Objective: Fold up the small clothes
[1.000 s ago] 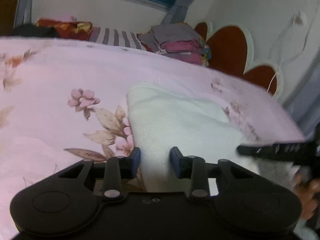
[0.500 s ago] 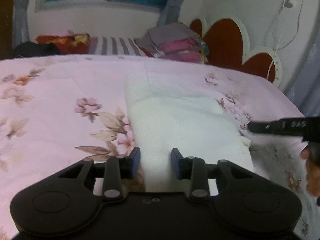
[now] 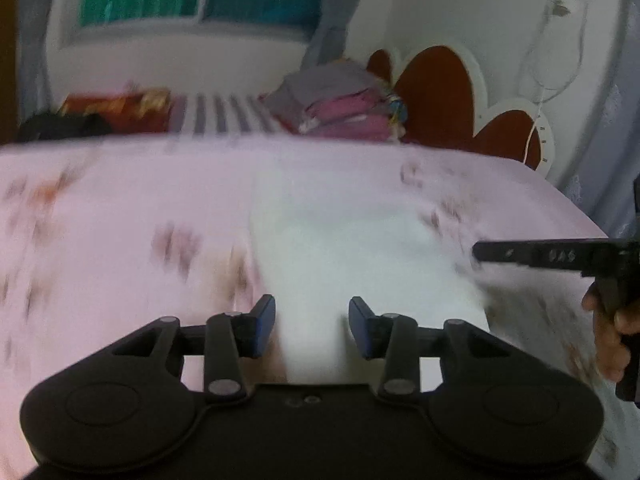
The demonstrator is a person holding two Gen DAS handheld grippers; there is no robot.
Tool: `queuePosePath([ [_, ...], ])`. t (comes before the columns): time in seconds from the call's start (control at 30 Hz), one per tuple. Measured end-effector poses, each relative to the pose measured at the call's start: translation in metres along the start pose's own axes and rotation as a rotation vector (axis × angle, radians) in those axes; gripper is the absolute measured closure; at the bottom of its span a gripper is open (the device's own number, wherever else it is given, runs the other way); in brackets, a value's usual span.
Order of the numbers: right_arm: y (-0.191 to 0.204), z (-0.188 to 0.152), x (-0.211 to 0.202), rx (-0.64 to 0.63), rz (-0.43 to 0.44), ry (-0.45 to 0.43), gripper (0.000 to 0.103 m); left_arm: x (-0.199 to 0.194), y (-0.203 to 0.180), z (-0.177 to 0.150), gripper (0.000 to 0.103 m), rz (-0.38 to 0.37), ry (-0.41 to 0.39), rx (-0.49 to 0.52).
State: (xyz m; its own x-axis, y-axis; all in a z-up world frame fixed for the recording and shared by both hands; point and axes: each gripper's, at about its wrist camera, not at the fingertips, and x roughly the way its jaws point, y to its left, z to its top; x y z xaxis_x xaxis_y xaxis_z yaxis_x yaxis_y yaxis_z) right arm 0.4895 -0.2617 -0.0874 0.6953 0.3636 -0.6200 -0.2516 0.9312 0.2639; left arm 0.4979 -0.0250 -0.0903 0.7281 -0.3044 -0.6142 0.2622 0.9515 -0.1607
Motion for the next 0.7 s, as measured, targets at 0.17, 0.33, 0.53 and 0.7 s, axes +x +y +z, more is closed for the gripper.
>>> queuePosePath([
  [0.17, 0.011, 0.041, 0.061, 0.017, 0.006, 0.003, 0.09, 0.073, 0.006, 0.043, 0.063, -0.068, 0.039, 0.053],
  [0.33, 0.006, 0.037, 0.121, -0.073, -0.073, 0.105, 0.09, 0.118, 0.015, 0.023, 0.06, -0.082, 0.125, 0.022],
  [0.53, 0.015, 0.048, 0.098, -0.074, -0.105, 0.033, 0.09, 0.083, 0.016, 0.028, 0.066, -0.107, 0.032, -0.023],
  [0.7, 0.013, 0.031, 0.116, -0.081, -0.109, 0.117, 0.09, 0.094, 0.003, 0.018, 0.063, -0.029, 0.106, 0.08],
])
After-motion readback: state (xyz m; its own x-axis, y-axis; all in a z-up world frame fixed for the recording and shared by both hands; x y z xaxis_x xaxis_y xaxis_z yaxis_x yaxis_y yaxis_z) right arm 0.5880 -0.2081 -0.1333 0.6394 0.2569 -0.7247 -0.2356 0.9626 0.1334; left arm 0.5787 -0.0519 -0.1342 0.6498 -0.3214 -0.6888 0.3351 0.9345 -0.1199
